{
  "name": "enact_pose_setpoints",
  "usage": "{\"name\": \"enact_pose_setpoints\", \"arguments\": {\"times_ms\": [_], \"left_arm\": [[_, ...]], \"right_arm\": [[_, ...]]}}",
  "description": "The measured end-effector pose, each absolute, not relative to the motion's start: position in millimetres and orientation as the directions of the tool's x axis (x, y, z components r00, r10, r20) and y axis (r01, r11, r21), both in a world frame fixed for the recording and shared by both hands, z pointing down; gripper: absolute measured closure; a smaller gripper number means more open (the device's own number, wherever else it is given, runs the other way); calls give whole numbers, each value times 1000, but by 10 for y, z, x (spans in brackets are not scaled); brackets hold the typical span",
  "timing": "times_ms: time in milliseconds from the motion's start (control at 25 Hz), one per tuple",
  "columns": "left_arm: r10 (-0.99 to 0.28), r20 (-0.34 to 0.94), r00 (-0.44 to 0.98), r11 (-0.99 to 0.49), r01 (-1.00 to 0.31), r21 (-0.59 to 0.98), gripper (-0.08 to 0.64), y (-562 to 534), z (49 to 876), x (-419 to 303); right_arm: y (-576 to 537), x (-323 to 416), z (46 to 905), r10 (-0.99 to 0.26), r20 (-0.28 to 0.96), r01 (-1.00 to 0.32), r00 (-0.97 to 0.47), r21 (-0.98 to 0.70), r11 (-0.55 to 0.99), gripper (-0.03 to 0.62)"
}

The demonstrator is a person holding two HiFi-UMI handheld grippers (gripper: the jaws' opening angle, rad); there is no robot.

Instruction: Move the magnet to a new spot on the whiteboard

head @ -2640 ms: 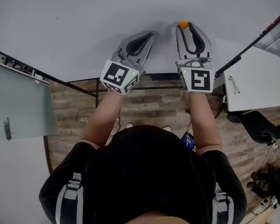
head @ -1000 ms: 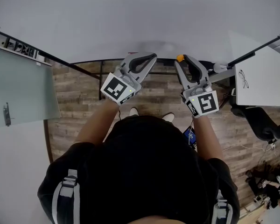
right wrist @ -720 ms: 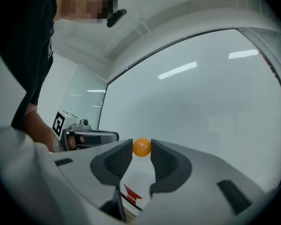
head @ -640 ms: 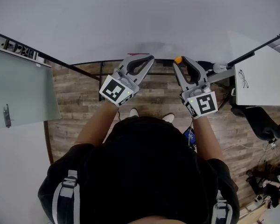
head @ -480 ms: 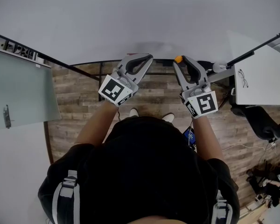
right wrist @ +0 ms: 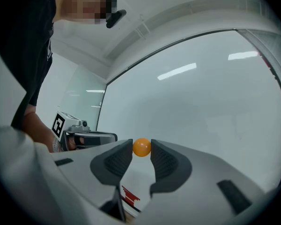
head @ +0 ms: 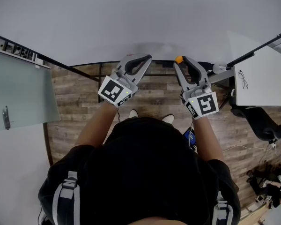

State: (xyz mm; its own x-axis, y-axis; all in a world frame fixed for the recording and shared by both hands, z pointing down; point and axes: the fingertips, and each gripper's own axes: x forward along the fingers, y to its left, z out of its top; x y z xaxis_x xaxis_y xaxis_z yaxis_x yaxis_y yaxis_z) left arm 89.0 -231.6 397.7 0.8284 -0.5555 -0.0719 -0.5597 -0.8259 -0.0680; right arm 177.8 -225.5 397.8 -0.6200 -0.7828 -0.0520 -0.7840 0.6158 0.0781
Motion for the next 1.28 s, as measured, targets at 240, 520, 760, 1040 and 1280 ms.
{"name": "enact_pose_setpoints", "arguments": {"times_ms": [240, 520, 760, 1040, 1280], "left_arm": [[-577, -76, 813, -810, -582, -71, 555, -2352, 3897, 780], [-623, -64, 780, -776, -626, -75, 555, -2421, 3807, 594], [-670, -68, 740, -736, -673, -74, 555, -2492, 3630, 366], [-691, -81, 719, -714, -695, -81, 555, -2545, 3351, 22], [-705, -99, 702, -695, -712, -98, 555, -2584, 3182, -283]], "right_arm": [[-2274, 1711, 3945, -777, -54, -778, -628, 80, 623, 476], [-2298, 1583, 3860, -765, -66, -767, -641, 89, 635, 475], [-2328, 1381, 3685, -758, -99, -764, -644, 124, 633, 476], [-2326, 933, 3337, -729, -144, -741, -669, 213, 637, 475], [-2367, 574, 3173, -705, -168, -722, -689, 242, 648, 475]]}}
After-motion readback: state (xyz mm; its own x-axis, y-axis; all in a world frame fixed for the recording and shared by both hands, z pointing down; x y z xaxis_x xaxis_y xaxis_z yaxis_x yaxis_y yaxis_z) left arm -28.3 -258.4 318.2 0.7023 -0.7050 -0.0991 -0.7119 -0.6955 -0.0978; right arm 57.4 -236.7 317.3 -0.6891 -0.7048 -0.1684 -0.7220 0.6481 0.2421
